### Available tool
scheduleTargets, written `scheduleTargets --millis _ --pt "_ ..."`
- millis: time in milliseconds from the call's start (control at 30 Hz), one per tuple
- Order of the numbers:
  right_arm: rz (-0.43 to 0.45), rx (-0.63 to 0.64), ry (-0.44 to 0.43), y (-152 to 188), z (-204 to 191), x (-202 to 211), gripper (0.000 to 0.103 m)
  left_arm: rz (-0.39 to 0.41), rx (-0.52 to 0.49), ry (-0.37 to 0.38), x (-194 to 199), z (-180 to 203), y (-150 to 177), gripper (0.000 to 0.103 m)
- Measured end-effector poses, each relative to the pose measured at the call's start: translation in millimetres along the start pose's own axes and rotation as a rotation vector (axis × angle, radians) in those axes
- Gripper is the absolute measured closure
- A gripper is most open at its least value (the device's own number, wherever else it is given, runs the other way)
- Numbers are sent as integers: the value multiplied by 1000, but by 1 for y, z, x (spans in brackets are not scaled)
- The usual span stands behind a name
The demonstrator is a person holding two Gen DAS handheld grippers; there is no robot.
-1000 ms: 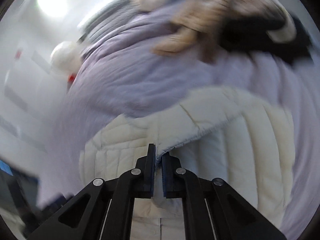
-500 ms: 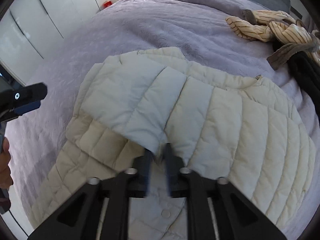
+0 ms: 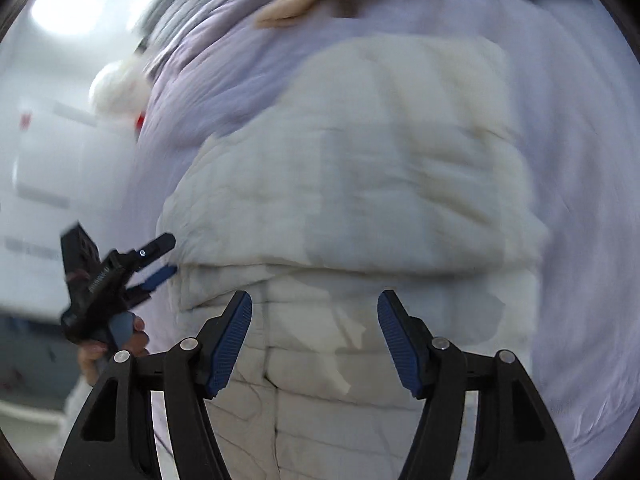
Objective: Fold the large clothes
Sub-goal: 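Grasp the jacket side edge with the right gripper while the left gripper pinches the folded sleeve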
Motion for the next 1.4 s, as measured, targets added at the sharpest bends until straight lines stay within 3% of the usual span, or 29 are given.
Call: scheduleTargets --millis 67,100,167,200,233,400,433,467,500,533,633,733,933,1067,1200,1233,1267,1333,1400 --pt "20 -62 -13 -1 20 6 34 -3 18 15 -3 1 -2 34" --pt "30 -87 -26 -2 26 9 34 -4 22 41 -3 1 -2 49" --pt "55 -147 -58 -6 39 12 34 -5 11 79 0 3 -1 69" --pt "66 -173 -70 -8 44 13 34 -3 -1 95 2 6 0 87" --pt "75 -199 -83 -10 50 14 34 -1 -8 101 4 6 1 94" --pt "141 -352 -166 -21 76 18 35 42 -47 101 26 15 16 94" --pt "153 -373 -176 -22 81 19 52 40 -47 98 27 16 18 94" --pt "165 -392 -172 -24 87 19 84 37 -49 88 26 16 22 94" --pt "170 -403 -151 -25 91 18 96 31 -57 70 24 16 27 94" --pt "176 -411 -126 -27 94 17 96 25 -60 60 21 15 30 94" --pt "190 -425 -80 -27 104 10 97 8 -64 9 9 10 37 94" --pt "181 -454 -105 -25 114 3 97 9 -75 -32 5 2 38 94" --pt "159 -391 -92 -25 109 5 97 25 -107 -138 31 -7 37 94" --pt "139 -367 -106 -27 104 10 94 77 -128 -149 51 1 23 94" --pt "75 -327 -98 -24 89 13 92 86 -175 -142 42 23 7 94" --pt "61 -311 -89 -22 85 16 84 80 -188 -139 35 29 5 94" --pt "44 -285 -83 -20 79 20 69 71 -208 -148 25 35 5 94" --pt "62 -227 -105 -16 69 34 54 49 -232 -182 10 39 7 94" --pt "126 -166 -133 -19 61 52 54 16 -235 -208 -4 37 10 94"
Point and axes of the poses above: each gripper's, at about its wrist camera, not at the fingertips, and x roughly against the way its jaws point, z to its right, y to its underside, the point moved 1 cm from there along -x, roughly the way its jaws point, and after that the axes turned 5 degrees about -x, right-handed, at the moved point
